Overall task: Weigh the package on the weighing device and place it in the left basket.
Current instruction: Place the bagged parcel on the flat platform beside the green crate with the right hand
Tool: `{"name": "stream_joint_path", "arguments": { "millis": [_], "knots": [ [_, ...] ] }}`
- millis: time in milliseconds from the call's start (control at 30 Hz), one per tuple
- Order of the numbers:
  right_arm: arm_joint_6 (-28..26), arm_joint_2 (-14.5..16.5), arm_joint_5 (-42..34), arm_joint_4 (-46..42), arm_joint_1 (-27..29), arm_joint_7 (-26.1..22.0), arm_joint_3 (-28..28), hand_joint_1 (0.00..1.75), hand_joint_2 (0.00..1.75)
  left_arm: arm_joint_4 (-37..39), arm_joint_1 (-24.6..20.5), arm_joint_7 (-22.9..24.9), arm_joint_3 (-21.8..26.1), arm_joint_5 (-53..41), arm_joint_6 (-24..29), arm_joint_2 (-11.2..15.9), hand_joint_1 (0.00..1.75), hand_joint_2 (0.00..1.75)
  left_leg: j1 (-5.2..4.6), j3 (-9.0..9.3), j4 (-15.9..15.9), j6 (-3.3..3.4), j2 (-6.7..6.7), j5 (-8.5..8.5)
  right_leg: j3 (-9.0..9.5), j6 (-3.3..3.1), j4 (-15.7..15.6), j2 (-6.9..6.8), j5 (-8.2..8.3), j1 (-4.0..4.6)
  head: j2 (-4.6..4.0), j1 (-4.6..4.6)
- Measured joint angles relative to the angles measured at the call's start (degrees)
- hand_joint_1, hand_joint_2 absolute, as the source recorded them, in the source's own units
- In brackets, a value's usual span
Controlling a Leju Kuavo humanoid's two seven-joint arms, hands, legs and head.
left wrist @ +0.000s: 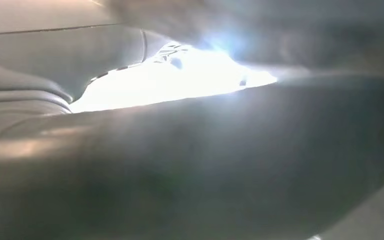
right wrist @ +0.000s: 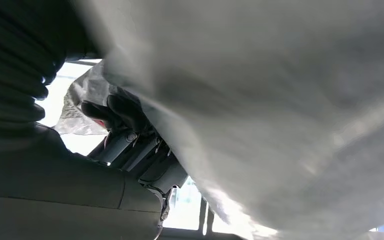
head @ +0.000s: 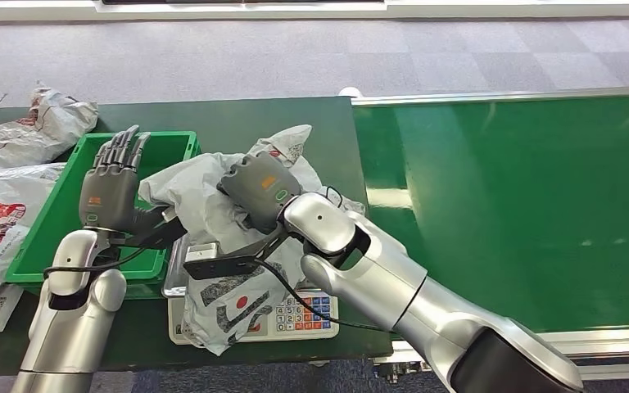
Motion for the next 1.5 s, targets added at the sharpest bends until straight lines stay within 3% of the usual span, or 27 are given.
{"name": "stream_joint_path", "arguments": {
  "millis": [100, 267, 467, 567, 700, 900, 1033, 1167, 1300, 1400, 1500],
  "knots": [
    [0.4, 0.0, -1.5, 0.9, 1.5, 0.0, 0.0, 0.0, 1.75, -0.4, -0.5, 1.2, 1.0, -1.2, 0.6, 1.1, 0.0, 0.0, 0.02, 0.0, 0.0, -0.01, -0.01, 0.0, 0.0, 0.0, 0.0, 0.0, 0.0, 0.02, 0.0, 0.0],
    [2.9, 0.0, -4.2, 5.3, 2.5, 1.0, 0.0, 0.0, 1.75, -2.3, -3.3, 3.9, 2.0, -6.0, -0.5, 4.3, 0.0, 0.0, 0.06, -0.02, 0.0, -0.06, -0.02, 0.04, 0.0, -0.05, 0.0, -0.01, 0.03, 0.05, 0.0, 0.01],
    [3.9, -0.4, -6.0, 9.9, 2.3, 0.1, -0.7, 0.0, 1.75, -2.6, -10.4, 3.1, 3.5, -3.4, -4.2, 12.6, 0.0, 0.0, 0.13, -0.05, 0.0, -0.19, 0.02, 0.12, -0.1, -0.2, 0.0, 0.01, 0.13, 0.11, 0.0, 0.0],
    [3.8, -1.0, -6.6, 10.3, 2.3, 0.2, -1.3, 0.0, 1.75, -2.7, -11.7, 2.3, 4.9, -1.5, -4.0, 15.5, 0.0, 0.0, 0.12, -0.06, 0.0, -0.21, 0.05, 0.13, -0.12, -0.21, 0.0, 0.02, 0.13, 0.12, 0.0, 0.0],
    [2.2, -2.4, -5.4, 10.3, 2.0, 1.0, -2.3, 0.0, 0.0, -3.5, -10.1, 2.8, 5.7, -3.4, 0.4, 16.5, 0.0, 0.0, 0.12, -0.09, 0.0, -0.22, 0.01, 0.14, -0.12, -0.21, 0.0, 0.02, 0.13, 0.11, 0.0, 0.01],
    [-1.2, -5.2, -2.2, 10.7, 0.3, 0.6, -3.9, 0.0, 0.0, -5.8, -8.1, 4.0, 5.7, -5.5, 7.2, 16.0, 0.0, 0.0, 0.08, -0.1, 0.0, -0.21, 0.0, 0.14, -0.12, -0.21, 0.0, 0.01, 0.15, 0.08, 0.0, 0.02],
    [-2.7, -6.3, -1.5, 11.0, -0.1, 0.3, -4.6, 0.0, 0.0, -6.3, -8.1, 3.7, 5.7, -4.7, 7.8, 15.6, 0.0, 0.0, 0.07, -0.1, 0.0, -0.21, 0.03, 0.14, -0.15, -0.22, 0.0, 0.01, 0.17, 0.08, 0.0, 0.01],
    [-7.9, -7.6, -0.5, 10.5, -1.0, 1.9, -6.0, 0.0, 0.0, -5.9, -8.9, 2.1, 5.5, -2.1, 7.0, 14.5, 0.0, 0.0, 0.06, -0.12, 0.0, -0.24, 0.02, 0.16, -0.22, -0.23, 0.0, 0.02, 0.2, 0.09, 0.0, 0.01],
    [-5.5, -10.5, -0.8, 7.8, -5.5, 3.1, -9.6, 0.0, 1.75, -5.4, -9.5, 0.4, 4.3, -0.1, 6.6, 12.7, 0.0, 0.0, 0.05, -0.18, 0.1, -0.26, 0.04, 0.22, -0.29, -0.27, 0.0, 0.01, 0.31, 0.07, 0.0, 0.0],
    [-2.9, -13.5, -1.1, 5.3, -9.3, 3.0, -13.3, 0.0, 1.75, -5.4, -10.1, -0.5, 2.6, 1.2, 5.8, 11.5, 0.0, 0.0, 0.04, -0.23, 0.1, -0.25, 0.03, 0.23, -0.29, -0.25, 0.0, 0.01, 0.34, 0.07, 0.0, 0.01],
    [-0.4, -16.7, -1.2, 1.3, -10.8, 4.0, -16.9, 0.0, 1.75, -5.9, -10.8, -0.7, 0.3, 1.7, 2.3, 10.7, 0.0, 1.31, 0.04, -0.25, 0.2, -0.24, 0.0, 0.23, -0.27, -0.25, 0.0, -0.01, 0.34, 0.07, 0.0, 0.01]
  ]
}}
